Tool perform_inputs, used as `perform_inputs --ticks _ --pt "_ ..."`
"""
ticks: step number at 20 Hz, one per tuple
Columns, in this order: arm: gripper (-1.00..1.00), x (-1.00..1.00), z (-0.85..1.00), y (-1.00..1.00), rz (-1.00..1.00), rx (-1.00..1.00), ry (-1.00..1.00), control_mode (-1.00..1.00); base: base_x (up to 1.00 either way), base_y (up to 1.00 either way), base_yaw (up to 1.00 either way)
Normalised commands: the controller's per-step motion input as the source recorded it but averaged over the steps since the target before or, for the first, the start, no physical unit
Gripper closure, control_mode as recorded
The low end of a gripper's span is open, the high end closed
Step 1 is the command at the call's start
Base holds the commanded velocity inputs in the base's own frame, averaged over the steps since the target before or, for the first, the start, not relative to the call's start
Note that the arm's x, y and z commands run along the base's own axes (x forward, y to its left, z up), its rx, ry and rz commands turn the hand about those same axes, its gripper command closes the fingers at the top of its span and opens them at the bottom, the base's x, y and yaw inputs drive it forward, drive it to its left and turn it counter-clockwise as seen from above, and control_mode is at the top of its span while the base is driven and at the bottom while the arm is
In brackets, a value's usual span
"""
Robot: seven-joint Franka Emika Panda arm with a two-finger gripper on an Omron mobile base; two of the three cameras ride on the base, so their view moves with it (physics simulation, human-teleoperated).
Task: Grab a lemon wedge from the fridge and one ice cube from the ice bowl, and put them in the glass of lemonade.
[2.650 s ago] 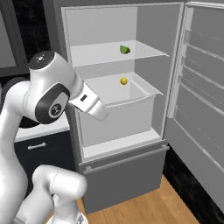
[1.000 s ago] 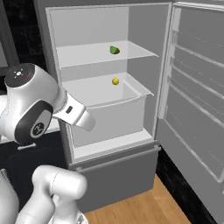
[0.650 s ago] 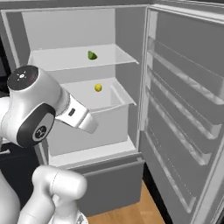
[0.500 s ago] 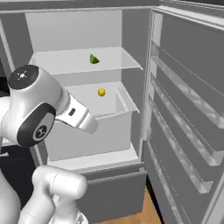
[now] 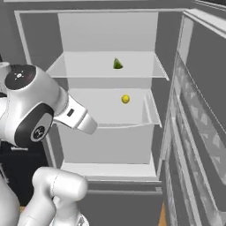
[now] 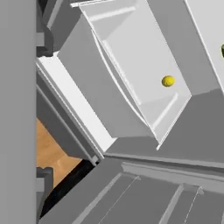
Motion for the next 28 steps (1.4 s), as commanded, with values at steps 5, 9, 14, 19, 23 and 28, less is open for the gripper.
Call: perform_inputs --ticks 5,9,14,19,23,28 --pt "-1.00 0.00 0.00 0.00 0.00 0.00 0.00 1.00 0.71 -0.53 0.33" --pt "-1.00 0.00 0.00 0.00 0.00 0.00 0.00 1.00 0.32 -0.31 0.38" --pt "-1.00 -0.13 0.14 0.00 0.07 0.00 -0.11 -1.00 -0.01 -0.06 0.16" --pt "-1.00 -0.34 0.78 -0.12 0.09 -0.01 -0.45 -1.00 0.00 0.00 0.00" --pt "-1.00 -0.02 1.00 -0.01 0.02 -0.17 -0.13 -1.00 0.00 0.00 0.00" --pt "-1.00 0.34 0.76 0.00 0.00 -0.20 0.16 -1.00 0.00 0.00 0.00"
